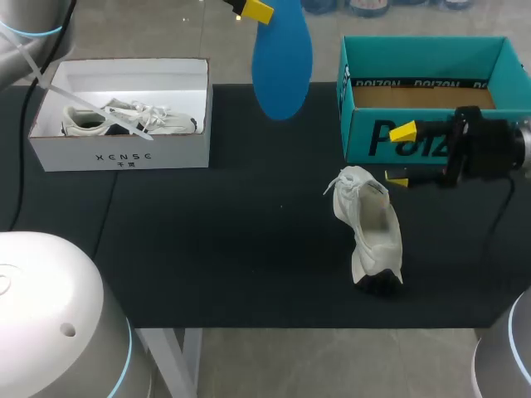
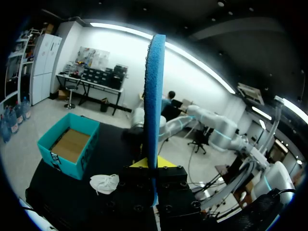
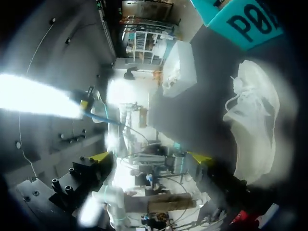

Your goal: Take the shoe out of the shoebox, open the shoe tongue, remove and reinsert the insole, then place the shoe into the shoebox

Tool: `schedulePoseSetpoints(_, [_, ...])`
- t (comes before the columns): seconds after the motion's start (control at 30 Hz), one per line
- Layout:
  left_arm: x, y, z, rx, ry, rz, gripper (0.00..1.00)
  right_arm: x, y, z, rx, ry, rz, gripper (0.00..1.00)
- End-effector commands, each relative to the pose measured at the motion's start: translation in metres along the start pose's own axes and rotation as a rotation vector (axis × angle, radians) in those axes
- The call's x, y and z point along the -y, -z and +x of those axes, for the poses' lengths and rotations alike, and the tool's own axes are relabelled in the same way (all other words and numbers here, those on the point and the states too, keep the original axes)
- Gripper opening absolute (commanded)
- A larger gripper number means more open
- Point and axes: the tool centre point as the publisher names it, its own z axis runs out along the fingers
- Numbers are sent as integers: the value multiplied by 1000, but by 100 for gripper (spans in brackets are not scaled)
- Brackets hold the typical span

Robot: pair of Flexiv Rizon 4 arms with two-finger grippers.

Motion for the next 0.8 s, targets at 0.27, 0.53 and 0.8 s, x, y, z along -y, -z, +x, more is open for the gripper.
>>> schedulePoseSetpoints(0.27, [0,0,0,2,0,-1,0,-15,-36,18,38,-326,116,100])
schedulePoseSetpoints(0.53, [0,0,0,2,0,-1,0,-17,-53,25,39,-361,163,100])
schedulePoseSetpoints(0.8, [0,0,0,2,0,-1,0,-20,-49,38,-52,-232,201,100])
